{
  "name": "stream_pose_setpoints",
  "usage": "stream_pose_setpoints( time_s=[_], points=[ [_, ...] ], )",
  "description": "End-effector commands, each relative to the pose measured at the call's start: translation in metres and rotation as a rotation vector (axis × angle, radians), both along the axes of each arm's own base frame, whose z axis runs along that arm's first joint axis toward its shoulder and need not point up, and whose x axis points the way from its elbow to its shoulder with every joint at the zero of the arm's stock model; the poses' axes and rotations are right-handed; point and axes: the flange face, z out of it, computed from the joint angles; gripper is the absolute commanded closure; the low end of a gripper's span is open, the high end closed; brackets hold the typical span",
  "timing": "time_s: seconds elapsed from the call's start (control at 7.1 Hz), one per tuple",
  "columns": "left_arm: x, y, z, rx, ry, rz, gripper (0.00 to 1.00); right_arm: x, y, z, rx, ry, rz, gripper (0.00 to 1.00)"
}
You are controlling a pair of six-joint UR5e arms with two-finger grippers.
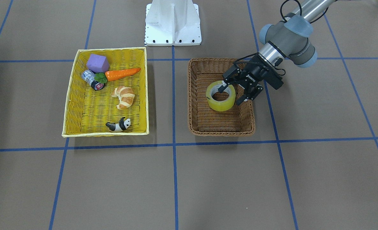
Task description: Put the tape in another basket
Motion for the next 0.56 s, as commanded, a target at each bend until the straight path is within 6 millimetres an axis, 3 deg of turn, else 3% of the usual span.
stream_pose_setpoints(
  time_s=[0.0,0.14,0.28,0.42],
  points=[
    [-0.049,-0.041,0.003,0.049,-0.078,-0.039,0.01,0.000,0.001,0.008,-0.012,0.000,-0.001,0.00],
    [-0.091,-0.067,0.007,0.046,-0.111,-0.037,0.01,0.000,0.005,0.014,-0.023,0.001,-0.001,0.00],
    [-0.150,-0.100,0.015,0.055,-0.205,-0.034,0.01,0.002,0.011,0.021,-0.037,0.001,0.002,0.00],
    [-0.217,-0.125,0.036,0.080,-0.337,-0.015,0.01,0.006,0.014,0.025,-0.046,0.002,0.014,0.00]
  ],
)
